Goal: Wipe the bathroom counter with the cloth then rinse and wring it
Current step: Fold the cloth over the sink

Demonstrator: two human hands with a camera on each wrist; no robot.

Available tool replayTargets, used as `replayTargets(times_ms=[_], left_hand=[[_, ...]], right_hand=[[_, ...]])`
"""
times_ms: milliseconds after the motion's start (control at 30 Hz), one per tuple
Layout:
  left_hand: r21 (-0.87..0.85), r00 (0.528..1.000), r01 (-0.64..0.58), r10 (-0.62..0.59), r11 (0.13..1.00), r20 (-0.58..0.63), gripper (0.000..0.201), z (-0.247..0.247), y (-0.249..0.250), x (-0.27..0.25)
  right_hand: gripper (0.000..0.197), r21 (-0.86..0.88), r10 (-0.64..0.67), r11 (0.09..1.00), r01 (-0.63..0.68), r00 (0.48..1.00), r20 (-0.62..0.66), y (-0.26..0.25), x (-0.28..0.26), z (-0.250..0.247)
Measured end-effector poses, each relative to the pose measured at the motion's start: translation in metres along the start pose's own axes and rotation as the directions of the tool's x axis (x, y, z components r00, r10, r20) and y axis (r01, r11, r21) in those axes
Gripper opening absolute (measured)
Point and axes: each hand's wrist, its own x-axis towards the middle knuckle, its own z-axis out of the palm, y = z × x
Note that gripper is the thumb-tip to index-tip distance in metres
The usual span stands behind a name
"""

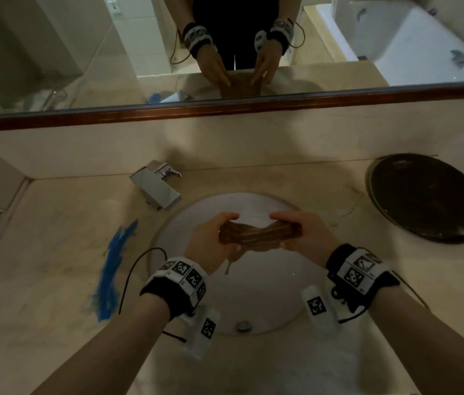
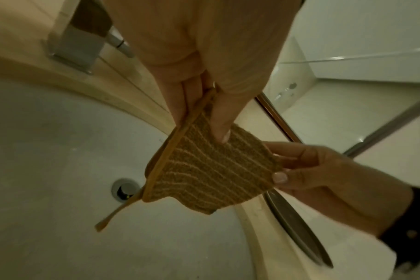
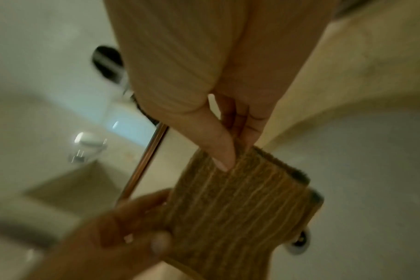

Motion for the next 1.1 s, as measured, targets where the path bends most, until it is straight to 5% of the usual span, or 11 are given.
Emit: replayTargets(times_ms=[67,133,300,400,467,567,633,700,800,967,1100], left_hand=[[0.132,0.998,-0.033,0.039,0.991,-0.041,0.046,-0.002,0.008,-0.003],[0.202,0.989,-0.052,0.078,0.978,-0.127,0.029,-0.005,0.011,-0.004],[0.203,0.968,-0.067,0.112,0.977,-0.223,0.016,-0.007,0.007,-0.004],[-0.253,0.998,0.019,-0.033,0.967,-0.054,0.021,-0.004,0.006,0.001],[-0.627,0.982,0.184,-0.168,0.757,0.084,0.024,-0.003,0.012,-0.001],[-0.840,0.932,0.354,-0.231,0.412,0.279,0.042,0.004,0.011,-0.010],[-0.858,0.916,0.398,-0.191,0.326,0.353,0.054,0.012,0.008,-0.015],[-0.854,0.902,0.431,-0.175,0.292,0.396,0.063,0.016,0.004,-0.016],[-0.871,0.903,0.429,-0.145,0.241,0.405,0.070,0.021,-0.006,-0.013],[-0.861,0.927,0.345,-0.277,0.374,0.252,0.092,0.014,-0.011,-0.012],[-0.671,0.957,0.289,-0.179,0.683,0.230,0.089,0.004,-0.018,-0.011]], right_hand=[[0.044,-0.345,-0.033,0.938,0.030,0.999,-0.004,-0.004,0.002,0.001],[0.029,-0.386,-0.053,0.921,0.040,0.998,-0.023,-0.007,0.001,0.004],[0.012,-0.131,0.009,0.991,-0.022,0.995,-0.102,-0.009,0.001,-0.002],[0.011,0.306,0.155,0.942,-0.137,0.987,-0.037,-0.016,0.000,-0.004],[0.015,0.530,0.225,0.826,-0.192,0.974,0.002,-0.022,-0.003,-0.002],[0.022,0.701,0.330,0.658,-0.274,0.942,0.058,-0.026,-0.004,0.001],[0.024,0.742,0.431,0.553,-0.380,0.892,0.135,-0.023,-0.003,0.003],[0.047,0.754,0.486,0.462,-0.467,0.845,0.225,-0.015,-0.002,0.005],[0.047,0.750,0.442,0.401,-0.526,0.828,0.345,-0.010,-0.006,0.005],[0.077,0.781,0.351,0.403,-0.477,0.869,0.350,0.007,0.000,0.001],[0.077,0.720,0.291,0.537,-0.440,0.897,0.332,0.003,0.001,0.003]])
